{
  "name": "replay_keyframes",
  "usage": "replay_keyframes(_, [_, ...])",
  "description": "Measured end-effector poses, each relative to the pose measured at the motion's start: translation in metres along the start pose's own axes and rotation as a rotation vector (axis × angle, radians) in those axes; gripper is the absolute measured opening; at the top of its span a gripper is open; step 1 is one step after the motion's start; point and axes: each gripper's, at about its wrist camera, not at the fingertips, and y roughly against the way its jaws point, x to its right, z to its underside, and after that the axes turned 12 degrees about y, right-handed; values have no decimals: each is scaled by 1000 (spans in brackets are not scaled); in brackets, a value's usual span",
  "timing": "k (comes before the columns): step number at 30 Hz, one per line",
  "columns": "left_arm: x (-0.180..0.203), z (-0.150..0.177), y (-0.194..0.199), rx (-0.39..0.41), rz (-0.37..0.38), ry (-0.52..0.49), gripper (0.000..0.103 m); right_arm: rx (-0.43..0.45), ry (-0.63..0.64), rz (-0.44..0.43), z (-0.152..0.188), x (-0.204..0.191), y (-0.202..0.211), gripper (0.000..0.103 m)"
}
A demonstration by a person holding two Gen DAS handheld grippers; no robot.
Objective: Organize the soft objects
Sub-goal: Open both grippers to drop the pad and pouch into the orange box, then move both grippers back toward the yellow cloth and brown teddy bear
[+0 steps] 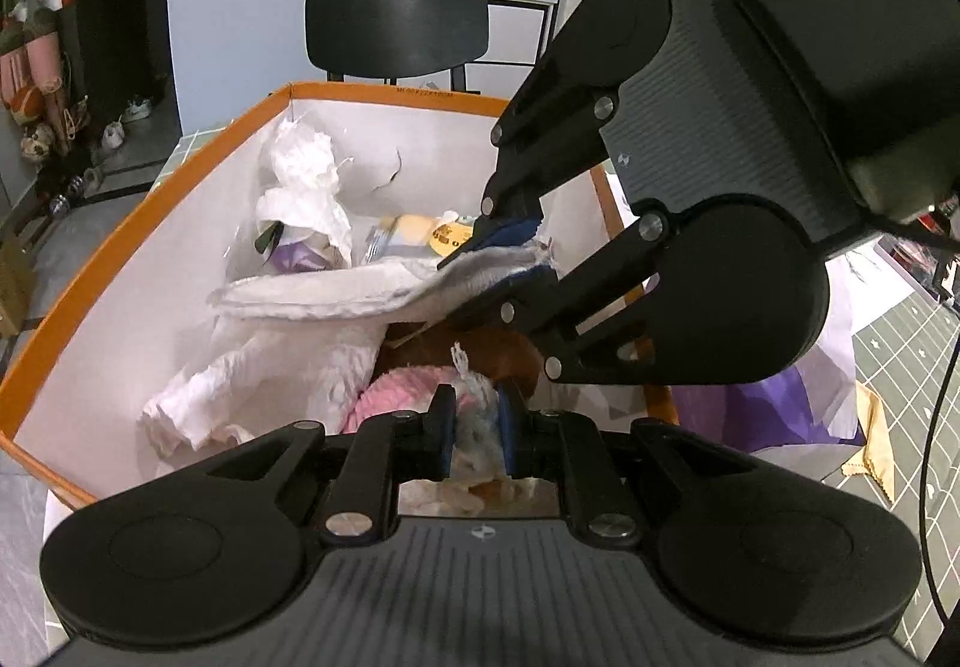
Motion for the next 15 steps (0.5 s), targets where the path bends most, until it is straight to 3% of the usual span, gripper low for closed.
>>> replay_keyframes(1, [0,-2,0,-3,-1,-3,18,1,-20,-25,-1,2,-1,24])
replay_keyframes(2, [0,-2,1,-7,-8,-10,19,2,-52,-51,-1,4,-2,42])
replay_keyframes(3, [0,-1,3,-4,-15,-16,22,3,-87,-70,0,5,-2,49])
replay_keyframes(15, [-3,-13,27,71,-91,-28,73,114,-143,-80,9,10,30,51])
